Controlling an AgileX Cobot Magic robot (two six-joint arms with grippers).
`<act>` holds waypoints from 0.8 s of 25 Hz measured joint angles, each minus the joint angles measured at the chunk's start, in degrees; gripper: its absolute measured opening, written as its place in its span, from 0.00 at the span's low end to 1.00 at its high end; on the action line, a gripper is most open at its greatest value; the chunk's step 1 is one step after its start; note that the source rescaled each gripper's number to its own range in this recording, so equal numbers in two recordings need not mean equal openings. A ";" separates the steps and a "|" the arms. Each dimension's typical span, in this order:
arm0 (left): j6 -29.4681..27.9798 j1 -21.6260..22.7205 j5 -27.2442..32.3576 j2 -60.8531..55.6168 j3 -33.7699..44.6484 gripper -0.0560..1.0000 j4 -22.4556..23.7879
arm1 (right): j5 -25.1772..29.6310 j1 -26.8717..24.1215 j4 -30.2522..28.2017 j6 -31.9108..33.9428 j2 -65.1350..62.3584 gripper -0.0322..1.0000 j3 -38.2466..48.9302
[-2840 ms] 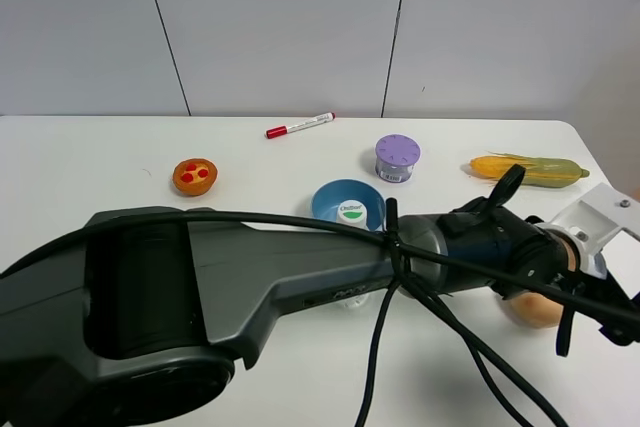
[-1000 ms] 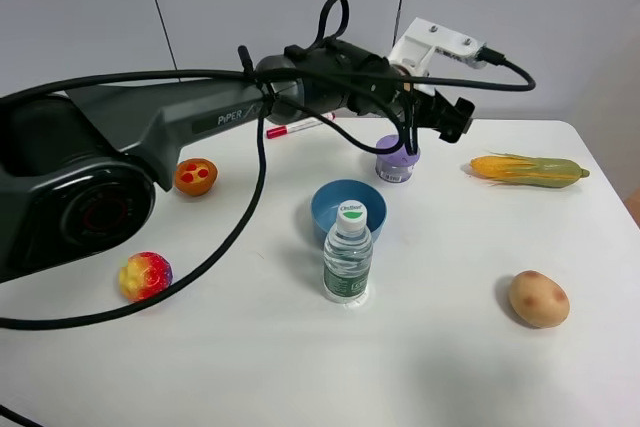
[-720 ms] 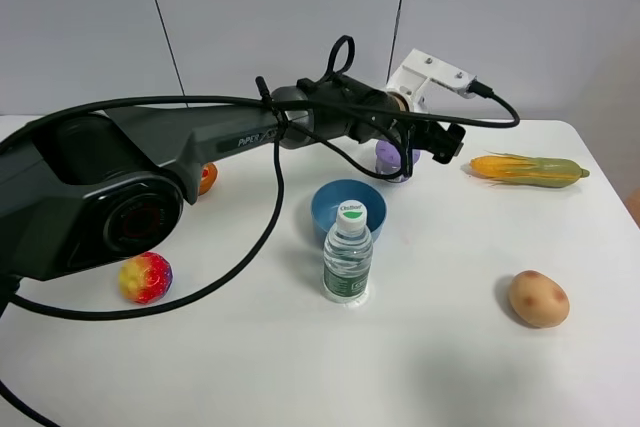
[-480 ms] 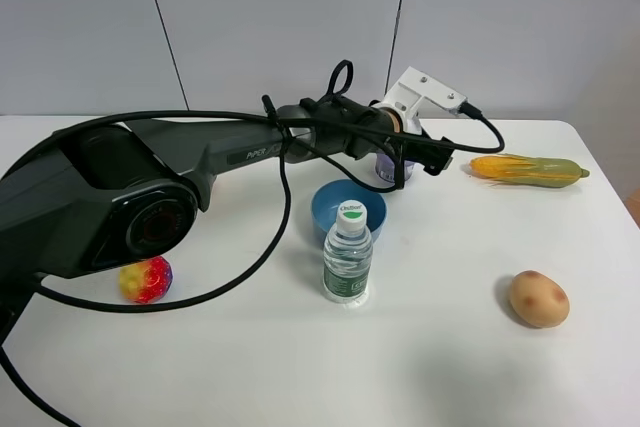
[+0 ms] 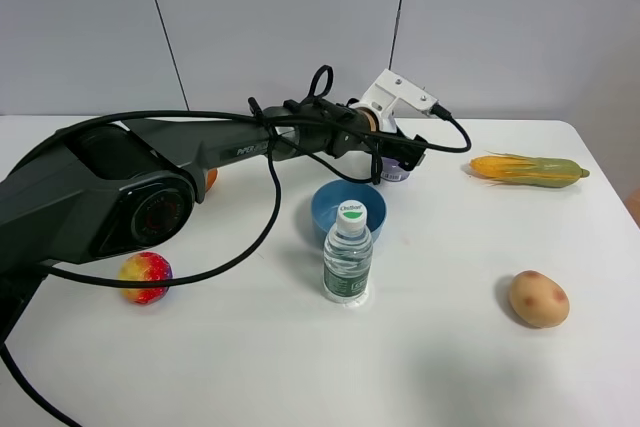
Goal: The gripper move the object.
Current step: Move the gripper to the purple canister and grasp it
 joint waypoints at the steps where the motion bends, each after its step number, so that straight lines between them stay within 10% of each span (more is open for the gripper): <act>1: -0.14 0.00 0.00 0.00 0.00 1.00 0.00 | 0.00 0.00 0.00 0.00 0.00 1.00 0.00; 20: -2.82 -1.72 0.95 1.93 0.00 1.00 -1.92 | 0.00 0.00 0.00 0.00 0.00 1.00 0.00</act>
